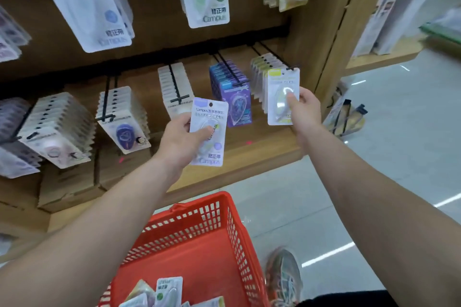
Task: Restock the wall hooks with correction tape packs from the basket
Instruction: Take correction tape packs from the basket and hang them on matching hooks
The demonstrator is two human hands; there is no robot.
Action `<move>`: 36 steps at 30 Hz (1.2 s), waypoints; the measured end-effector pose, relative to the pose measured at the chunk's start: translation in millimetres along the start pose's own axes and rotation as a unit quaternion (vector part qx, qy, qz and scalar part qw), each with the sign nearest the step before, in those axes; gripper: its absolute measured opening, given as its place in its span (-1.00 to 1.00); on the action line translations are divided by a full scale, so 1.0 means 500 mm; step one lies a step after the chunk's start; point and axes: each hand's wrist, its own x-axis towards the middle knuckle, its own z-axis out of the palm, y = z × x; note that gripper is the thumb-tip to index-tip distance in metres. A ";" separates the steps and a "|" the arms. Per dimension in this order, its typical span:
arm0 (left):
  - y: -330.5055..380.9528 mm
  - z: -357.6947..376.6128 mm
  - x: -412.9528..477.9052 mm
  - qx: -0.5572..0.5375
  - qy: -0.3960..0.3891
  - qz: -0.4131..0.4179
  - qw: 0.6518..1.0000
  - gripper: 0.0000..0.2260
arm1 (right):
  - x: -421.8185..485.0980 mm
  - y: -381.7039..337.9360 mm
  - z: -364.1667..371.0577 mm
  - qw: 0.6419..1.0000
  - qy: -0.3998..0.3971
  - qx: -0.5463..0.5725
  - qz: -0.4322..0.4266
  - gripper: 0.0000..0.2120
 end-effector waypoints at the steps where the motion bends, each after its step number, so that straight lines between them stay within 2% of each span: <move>1: -0.001 0.007 0.009 0.001 0.003 0.000 1.000 -0.81 | 0.010 0.003 0.001 1.000 0.003 -0.003 0.002 -0.81; 10: -0.004 0.032 0.042 -0.003 -0.002 -0.017 1.000 -0.74 | 0.039 0.038 -0.003 1.000 0.012 0.001 0.010 -0.76; 23: -0.011 0.034 0.056 -0.018 -0.006 -0.013 1.000 -0.76 | 0.061 0.046 0.021 1.000 0.024 -0.012 0.008 -0.75; 30: -0.016 0.037 0.063 -0.028 0.004 -0.021 0.999 -0.73 | 0.097 0.039 0.050 0.996 0.029 -0.077 0.032 -0.77; 34: -0.016 0.033 0.057 -0.038 0.005 -0.020 0.999 -0.73 | 0.082 0.051 0.054 0.979 0.069 -0.184 0.060 -0.56; 36: -0.018 0.028 0.050 -0.040 0.003 -0.018 0.999 -0.74 | 0.038 0.060 0.054 0.982 0.061 -0.171 0.057 -0.60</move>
